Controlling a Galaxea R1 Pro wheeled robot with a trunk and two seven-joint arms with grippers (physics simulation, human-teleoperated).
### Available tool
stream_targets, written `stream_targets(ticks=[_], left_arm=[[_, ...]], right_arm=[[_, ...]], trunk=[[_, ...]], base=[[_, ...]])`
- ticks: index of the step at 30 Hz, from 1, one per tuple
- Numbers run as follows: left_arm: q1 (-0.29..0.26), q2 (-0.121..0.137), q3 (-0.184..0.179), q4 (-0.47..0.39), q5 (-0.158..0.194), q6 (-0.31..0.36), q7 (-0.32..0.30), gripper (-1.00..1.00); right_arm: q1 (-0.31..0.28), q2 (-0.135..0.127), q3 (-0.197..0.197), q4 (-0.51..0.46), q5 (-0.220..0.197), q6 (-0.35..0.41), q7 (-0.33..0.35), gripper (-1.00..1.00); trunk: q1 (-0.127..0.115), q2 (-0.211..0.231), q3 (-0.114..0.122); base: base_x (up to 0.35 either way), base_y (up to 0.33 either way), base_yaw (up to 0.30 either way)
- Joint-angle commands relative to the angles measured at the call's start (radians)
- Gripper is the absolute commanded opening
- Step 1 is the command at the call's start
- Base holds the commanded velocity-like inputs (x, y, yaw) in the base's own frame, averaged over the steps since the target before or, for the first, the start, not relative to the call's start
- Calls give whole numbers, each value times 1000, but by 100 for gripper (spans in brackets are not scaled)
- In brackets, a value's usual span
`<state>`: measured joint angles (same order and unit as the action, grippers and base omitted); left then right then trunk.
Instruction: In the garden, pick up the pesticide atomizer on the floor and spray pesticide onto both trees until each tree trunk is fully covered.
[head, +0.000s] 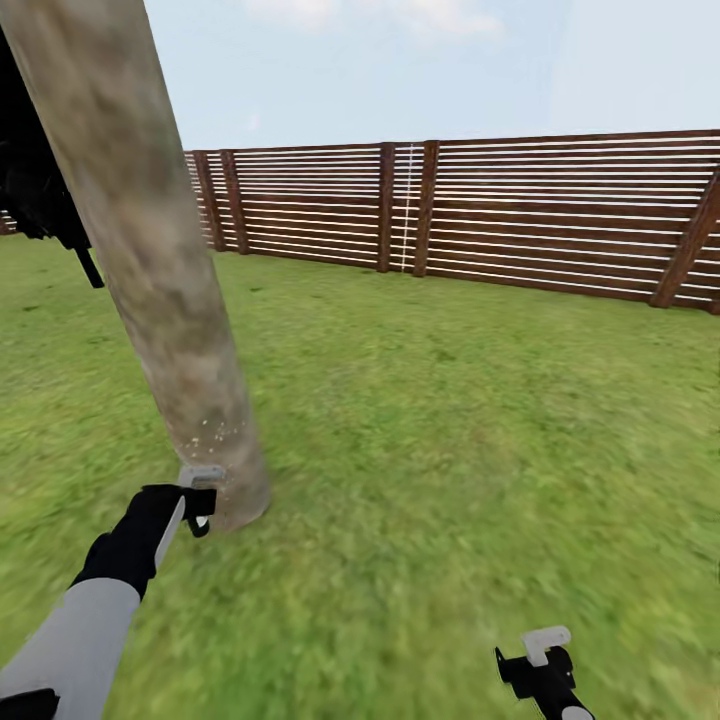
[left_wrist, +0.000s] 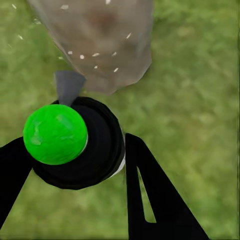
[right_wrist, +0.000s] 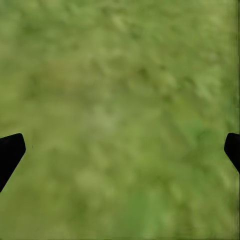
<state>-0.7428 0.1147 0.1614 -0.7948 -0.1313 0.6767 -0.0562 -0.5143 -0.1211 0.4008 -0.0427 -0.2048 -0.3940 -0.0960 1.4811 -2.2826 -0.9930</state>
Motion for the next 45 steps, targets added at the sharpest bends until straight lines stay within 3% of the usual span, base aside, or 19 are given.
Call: stream_targets(ticks=[1,6,7,9,12,15,18,20,21,27,31,36,45], left_arm=[[10,-6,0,1,-9,5,1,-100],[16,-51,-1,2,-11,4,8,-100],[20,-49,1,2,-12,4,8,-100],[55,-33,9,-6,-13,3,9,-100],[119,35,11,-8,-12,-44,9,-100],[160,43,11,-5,-11,-68,18,-100],[174,26,12,-8,-1,-105,120,-100],[175,-34,15,-12,3,-113,155,-100],[175,-48,17,-12,4,-118,158,-100],[208,-49,101,4,7,-234,164,-100],[216,-61,105,13,13,-240,170,-100],[217,-66,104,83,13,-261,170,-100],[217,-66,99,87,7,-264,171,-100]], right_arm=[[0,0,9,1,-8,-2,-2,100],[0,0,9,1,-9,-2,-2,100],[0,0,8,1,-8,-2,-2,100],[-1,0,8,2,-8,-2,-2,100],[0,0,7,3,-8,-2,-2,100],[0,0,7,3,-8,-2,-2,100],[-1,-1,7,5,-8,-2,-2,100],[0,-2,7,6,-8,-2,-2,100],[0,-2,7,6,-8,-2,-2,100],[-1,-2,7,4,-8,-2,-2,100],[0,-2,7,5,-8,-2,-4,100],[-1,-2,7,6,-7,-2,-6,100],[0,-5,7,7,-7,-2,-7,100]], trunk=[[0,0,-1],[0,0,-1],[0,0,-1],[0,0,-1],[0,0,-1],[0,0,-1],[0,0,-1],[0,0,-1],[0,0,-1],[0,0,-1],[0,0,-1],[0,0,-1],[0,0,-1]], base=[[167,-248,0],[175,-243,179],[177,-241,270],[189,-232,274],[208,-217,260],[228,-199,92],[268,-171,9],[279,-165,1],[274,-165,0],[13,-81,4],[-13,-4,210],[87,-192,242],[116,-253,16]])
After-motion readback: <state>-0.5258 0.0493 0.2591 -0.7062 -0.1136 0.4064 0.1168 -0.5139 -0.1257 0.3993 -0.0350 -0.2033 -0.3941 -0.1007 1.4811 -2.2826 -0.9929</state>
